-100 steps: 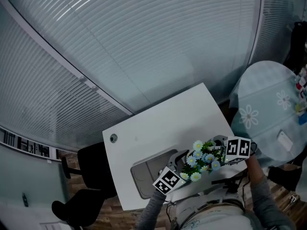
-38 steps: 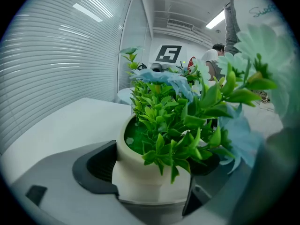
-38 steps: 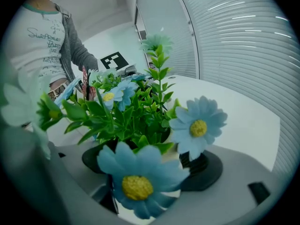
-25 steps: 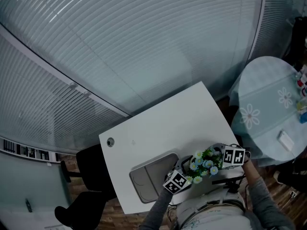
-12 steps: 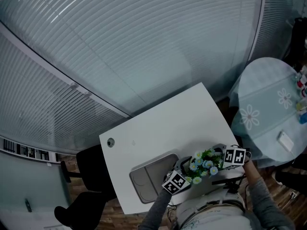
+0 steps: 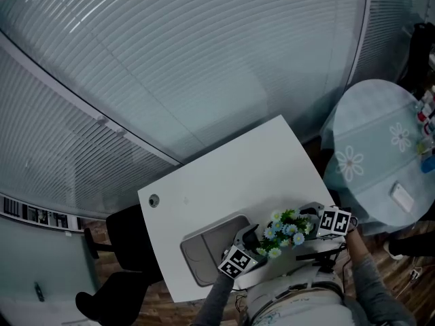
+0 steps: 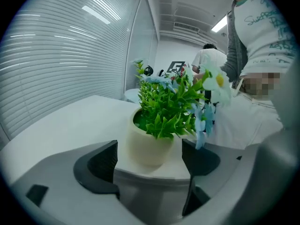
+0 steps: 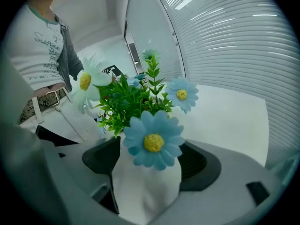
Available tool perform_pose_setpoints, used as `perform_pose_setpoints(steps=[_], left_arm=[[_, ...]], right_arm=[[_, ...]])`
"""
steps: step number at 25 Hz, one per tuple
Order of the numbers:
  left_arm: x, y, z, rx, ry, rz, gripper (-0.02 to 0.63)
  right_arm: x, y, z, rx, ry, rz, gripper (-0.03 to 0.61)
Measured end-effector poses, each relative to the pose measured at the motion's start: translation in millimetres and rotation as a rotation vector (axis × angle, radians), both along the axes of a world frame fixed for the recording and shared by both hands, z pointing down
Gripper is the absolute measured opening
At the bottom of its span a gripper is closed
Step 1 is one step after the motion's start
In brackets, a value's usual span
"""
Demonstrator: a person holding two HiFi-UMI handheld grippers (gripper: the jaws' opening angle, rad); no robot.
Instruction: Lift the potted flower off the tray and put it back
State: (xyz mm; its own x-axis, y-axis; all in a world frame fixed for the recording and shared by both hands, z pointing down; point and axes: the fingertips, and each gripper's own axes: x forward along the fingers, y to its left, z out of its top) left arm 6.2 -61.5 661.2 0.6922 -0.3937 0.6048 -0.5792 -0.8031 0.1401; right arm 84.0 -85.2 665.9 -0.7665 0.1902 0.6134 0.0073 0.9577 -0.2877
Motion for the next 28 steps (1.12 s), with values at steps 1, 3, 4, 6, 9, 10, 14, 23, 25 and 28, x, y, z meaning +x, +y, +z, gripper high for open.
perform_pose_setpoints(steps=[1, 3, 4, 6, 9, 10, 14, 23, 25, 28], left_arm=[[-1, 1, 0, 0.001, -0.005, -0.002, 0.440], [-3, 2, -1, 0.005, -0.006, -0.013, 0.440], [-4, 2, -2, 0.008, -0.007, -0.020, 0.440], [-3, 5, -3, 0.016, -0.015, -0.025, 0.439], [-2, 6, -5, 0.014, -0.003, -0.032, 0.437], [-2, 7, -5, 0.012, -0.004, -0.032, 0.437], [-2, 13, -3, 0.008, -0.013, -0.024, 0.427], [-7, 19, -11, 0.036, 0.032, -0.058, 0.078], [-6, 21, -10, 0.042, 0.027, -0.058, 0.032], [-3, 25, -7, 0.040, 0.009, -0.057, 0.012]], right_arm=[[2, -1, 0, 0.006, 0.003, 0.005, 0.379], [6, -4, -2, 0.020, 0.008, 0.018, 0.379], [8, -5, -4, 0.022, 0.010, 0.024, 0.379], [12, -5, -6, 0.026, 0.016, 0.033, 0.379], [16, -5, -5, 0.029, 0.037, 0.042, 0.377], [17, -5, -4, 0.026, 0.042, 0.043, 0.377], [18, 0, -3, 0.014, 0.041, 0.045, 0.376], [20, -3, -8, 0.072, 0.001, 0.084, 0.054], [22, -5, -6, 0.096, -0.001, 0.078, 0.035], [22, -5, -5, 0.123, -0.005, 0.079, 0.028]])
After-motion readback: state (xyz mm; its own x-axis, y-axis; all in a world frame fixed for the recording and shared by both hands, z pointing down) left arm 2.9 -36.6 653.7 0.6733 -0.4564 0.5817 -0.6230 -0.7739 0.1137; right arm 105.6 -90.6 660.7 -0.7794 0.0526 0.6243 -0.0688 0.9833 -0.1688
